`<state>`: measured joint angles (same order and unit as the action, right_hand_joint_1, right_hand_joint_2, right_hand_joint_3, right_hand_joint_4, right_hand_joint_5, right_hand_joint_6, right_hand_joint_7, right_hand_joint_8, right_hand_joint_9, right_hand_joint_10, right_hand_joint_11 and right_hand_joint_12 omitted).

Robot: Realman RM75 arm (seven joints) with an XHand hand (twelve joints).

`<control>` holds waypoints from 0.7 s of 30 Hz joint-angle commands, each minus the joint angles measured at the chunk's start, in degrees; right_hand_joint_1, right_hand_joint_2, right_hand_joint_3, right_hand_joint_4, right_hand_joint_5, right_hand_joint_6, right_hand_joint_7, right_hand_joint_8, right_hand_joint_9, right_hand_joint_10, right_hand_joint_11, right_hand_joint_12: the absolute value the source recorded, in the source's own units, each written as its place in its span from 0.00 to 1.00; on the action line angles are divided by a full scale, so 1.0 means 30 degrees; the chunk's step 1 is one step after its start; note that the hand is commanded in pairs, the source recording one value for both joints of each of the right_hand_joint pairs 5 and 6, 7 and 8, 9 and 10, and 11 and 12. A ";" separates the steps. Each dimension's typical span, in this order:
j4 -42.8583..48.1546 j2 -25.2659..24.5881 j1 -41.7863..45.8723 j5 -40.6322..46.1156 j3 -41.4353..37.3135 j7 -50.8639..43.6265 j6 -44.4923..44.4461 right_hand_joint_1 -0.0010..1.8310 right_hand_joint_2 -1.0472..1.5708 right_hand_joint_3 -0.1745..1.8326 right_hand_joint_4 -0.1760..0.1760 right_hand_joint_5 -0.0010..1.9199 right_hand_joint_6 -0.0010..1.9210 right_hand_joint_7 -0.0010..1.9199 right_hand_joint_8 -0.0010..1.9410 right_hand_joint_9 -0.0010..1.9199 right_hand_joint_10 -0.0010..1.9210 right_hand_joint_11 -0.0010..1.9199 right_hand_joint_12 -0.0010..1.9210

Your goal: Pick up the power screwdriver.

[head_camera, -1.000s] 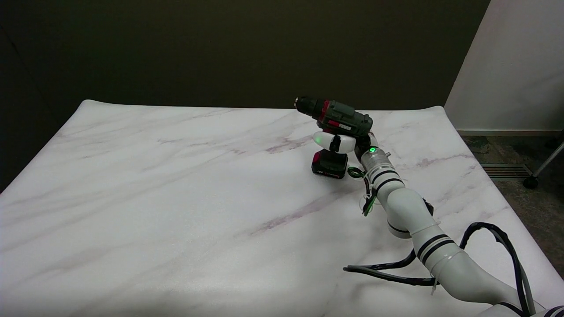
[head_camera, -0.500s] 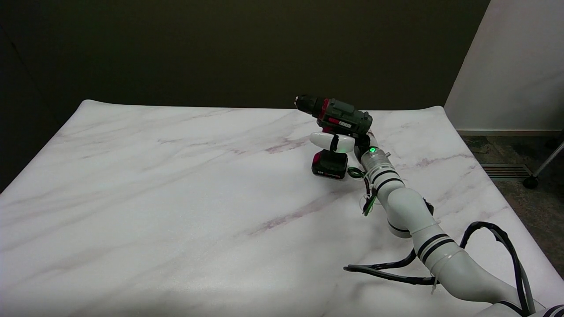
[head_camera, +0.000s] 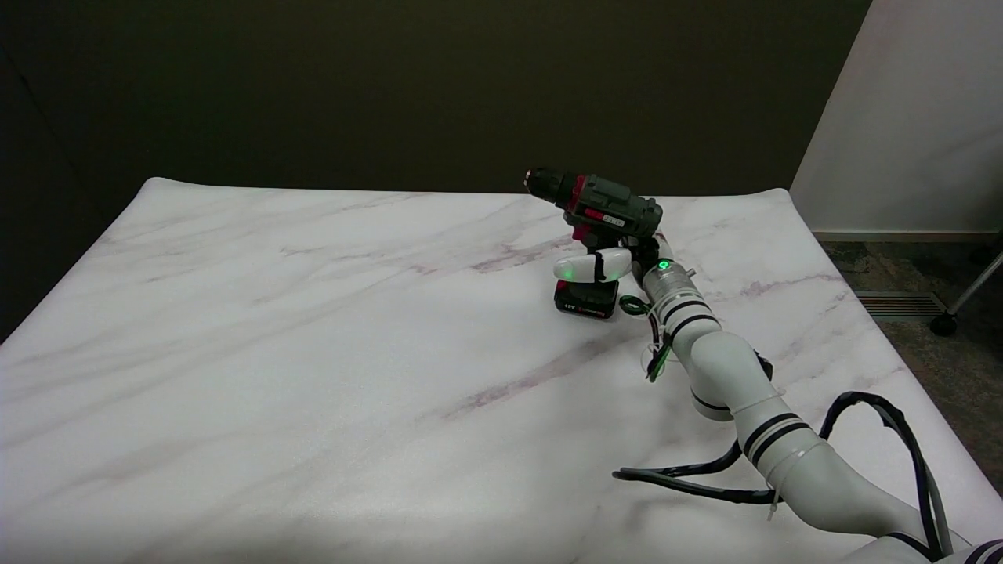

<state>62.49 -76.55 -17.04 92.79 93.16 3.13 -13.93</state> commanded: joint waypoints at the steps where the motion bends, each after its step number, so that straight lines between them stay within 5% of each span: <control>1: -0.0027 0.0140 -0.0053 0.0029 -0.0008 0.0000 0.0052 0.77 0.28 0.23 1.00 0.18 0.18 0.26 0.26 0.09 0.09 0.09 0.09; 4: 0.0000 0.0140 -0.0069 0.0029 -0.0008 0.0000 0.0010 0.78 0.30 0.21 1.00 0.20 0.20 0.35 0.35 0.21 0.21 0.14 0.14; 10: 0.0067 0.0140 -0.0080 0.0029 -0.0008 0.0000 -0.0135 0.83 0.39 0.33 1.00 0.34 0.34 0.62 0.61 0.45 0.45 0.34 0.34; 17: 0.0106 0.0113 -0.0054 0.0029 -0.0008 0.0000 -0.0161 0.86 0.54 0.37 0.99 0.46 0.46 0.98 0.97 0.56 0.56 0.47 0.47; 21: 0.0106 0.0113 -0.0053 0.0029 -0.0008 0.0000 -0.0188 0.86 0.53 0.40 0.97 0.46 0.46 1.00 0.99 0.58 0.58 0.47 0.47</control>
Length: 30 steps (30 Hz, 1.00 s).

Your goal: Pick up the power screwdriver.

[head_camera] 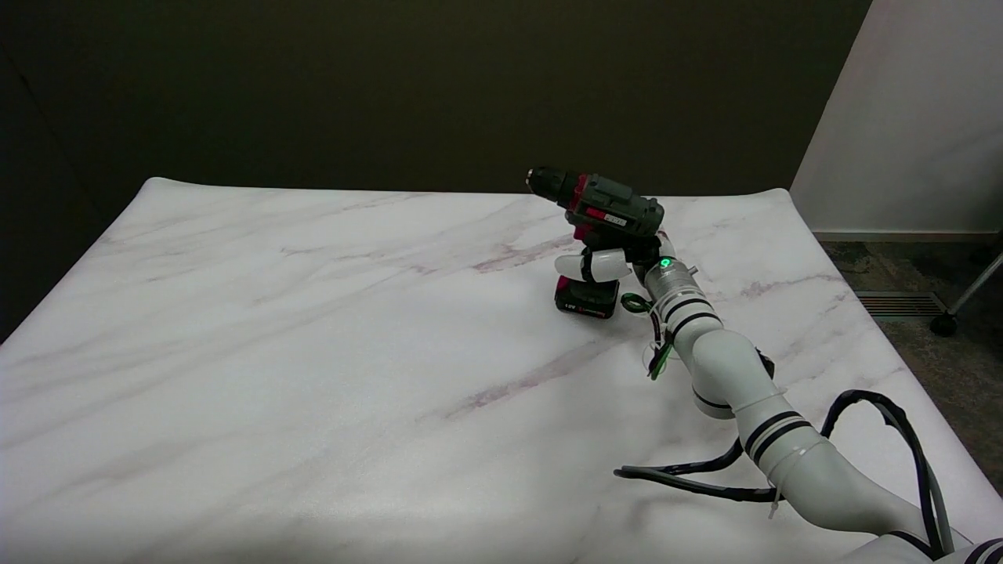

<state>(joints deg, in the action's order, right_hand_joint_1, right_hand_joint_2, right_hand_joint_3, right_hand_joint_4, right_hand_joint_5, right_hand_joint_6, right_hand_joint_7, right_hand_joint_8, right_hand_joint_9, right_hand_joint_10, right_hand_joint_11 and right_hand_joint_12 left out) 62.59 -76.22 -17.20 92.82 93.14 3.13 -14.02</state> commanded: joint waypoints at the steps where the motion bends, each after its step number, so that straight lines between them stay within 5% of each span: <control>1: 0.0073 0.0018 0.0000 0.0020 0.0000 0.0002 -0.0157 0.86 0.54 0.40 0.97 0.47 0.47 1.00 0.99 0.58 0.58 0.47 0.47; 20: 0.0127 0.0004 0.0000 -0.0073 -0.0160 0.0002 -0.0183 0.85 0.62 0.37 1.00 0.42 0.42 0.94 0.93 0.66 0.66 0.54 0.54; 26: 0.0127 0.0031 0.0000 -0.0007 -0.0160 0.0002 -0.0183 0.86 0.60 0.33 1.00 0.43 0.43 0.81 0.80 0.67 0.67 0.54 0.54; 30: 0.0127 0.0031 0.0000 0.0020 -0.0160 0.0002 -0.0183 0.86 0.60 0.32 1.00 0.43 0.43 0.81 0.80 0.68 0.68 0.54 0.54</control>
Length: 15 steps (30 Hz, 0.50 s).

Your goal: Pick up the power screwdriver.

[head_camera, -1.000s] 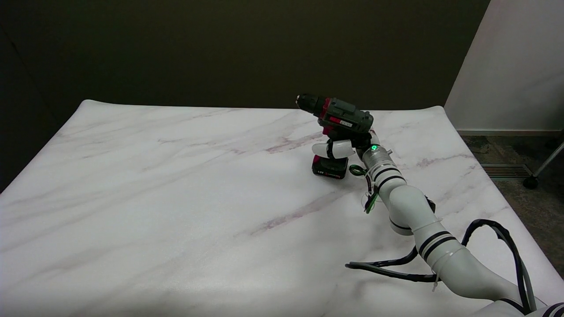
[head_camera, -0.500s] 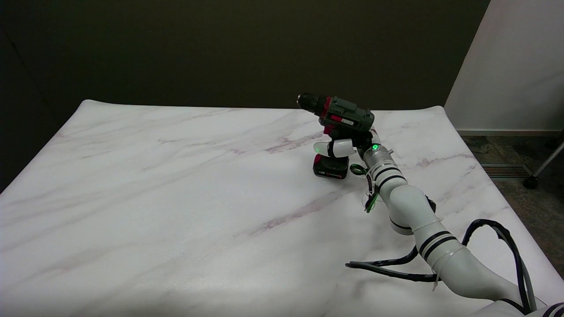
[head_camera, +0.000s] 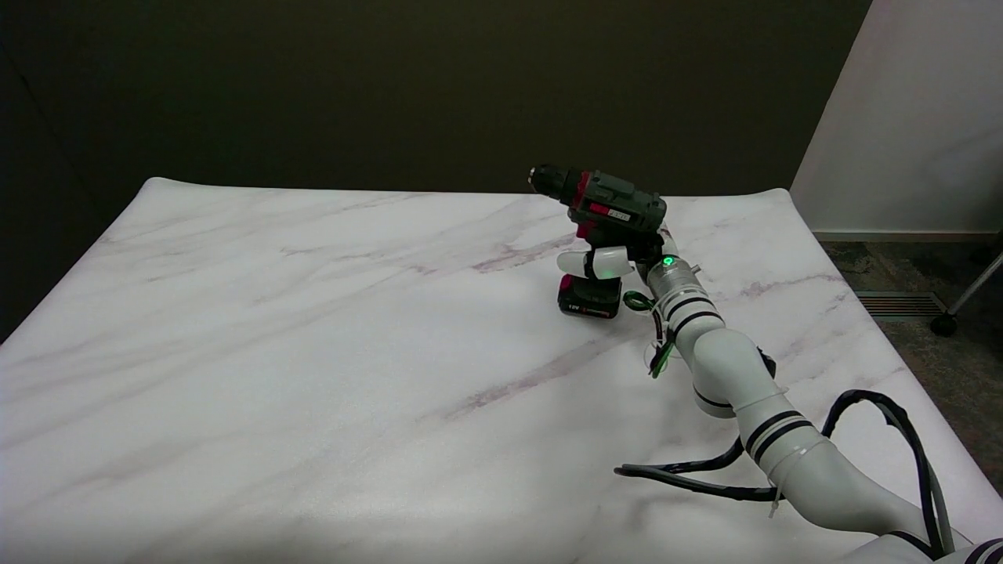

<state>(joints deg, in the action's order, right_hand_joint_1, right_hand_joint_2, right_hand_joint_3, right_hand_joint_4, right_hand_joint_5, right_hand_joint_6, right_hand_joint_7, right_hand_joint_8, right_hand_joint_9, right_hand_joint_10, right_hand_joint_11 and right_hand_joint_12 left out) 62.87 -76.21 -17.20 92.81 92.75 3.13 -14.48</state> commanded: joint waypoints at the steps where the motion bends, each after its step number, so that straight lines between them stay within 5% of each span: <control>1: 0.0033 0.0026 -0.0001 0.0021 -0.0031 0.0001 -0.0031 0.85 0.60 0.31 1.00 0.43 0.43 0.82 0.81 0.68 0.68 0.54 0.54; 4: 0.0033 -0.0001 -0.0001 0.0021 -0.0031 0.0001 -0.0246 0.83 0.67 0.25 1.00 0.44 0.44 1.00 0.99 0.76 0.76 0.60 0.60; 15: -0.0020 -0.0043 0.0042 0.0021 -0.0063 0.0001 -0.0484 0.77 0.87 0.24 1.00 0.46 0.46 1.00 0.99 0.91 0.91 0.74 0.74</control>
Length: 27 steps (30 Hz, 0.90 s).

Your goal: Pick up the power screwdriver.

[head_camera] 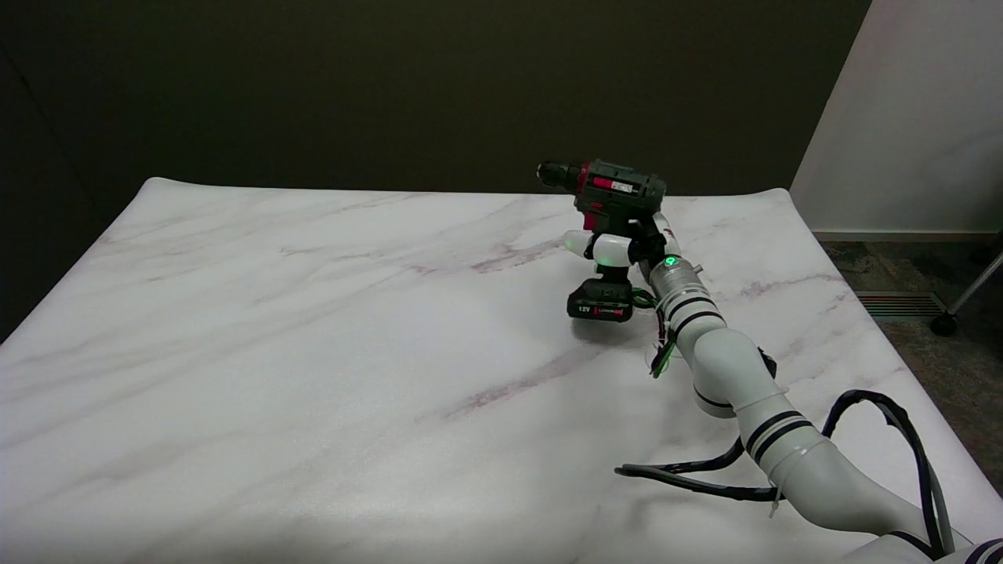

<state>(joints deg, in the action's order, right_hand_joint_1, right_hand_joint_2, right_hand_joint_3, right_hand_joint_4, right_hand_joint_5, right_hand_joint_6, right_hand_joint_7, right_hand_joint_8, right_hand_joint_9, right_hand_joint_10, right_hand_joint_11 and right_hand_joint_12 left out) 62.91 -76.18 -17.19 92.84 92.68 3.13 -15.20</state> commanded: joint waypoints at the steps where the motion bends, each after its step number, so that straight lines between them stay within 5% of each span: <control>1: -0.0033 -0.0062 0.0050 0.0030 -0.0061 0.0002 -0.0244 0.76 0.88 0.25 1.00 0.47 0.47 1.00 0.99 0.91 0.91 0.75 0.75; 19: 0.0187 0.0025 0.0254 0.1061 -0.0317 0.0002 -0.0244 0.77 0.94 0.26 0.99 0.53 0.52 1.00 0.99 0.94 0.94 0.90 0.90; 27: 0.0541 0.0098 0.0773 0.1638 -0.1168 0.0002 -0.0058 0.68 1.00 0.26 1.00 0.49 0.49 1.00 0.99 1.00 1.00 0.97 0.97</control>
<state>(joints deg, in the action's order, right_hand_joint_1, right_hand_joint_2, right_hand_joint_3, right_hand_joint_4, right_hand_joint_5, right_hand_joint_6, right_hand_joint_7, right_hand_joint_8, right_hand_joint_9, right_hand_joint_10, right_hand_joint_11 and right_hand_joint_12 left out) 63.17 -76.30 -16.58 94.55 91.82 3.14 -15.78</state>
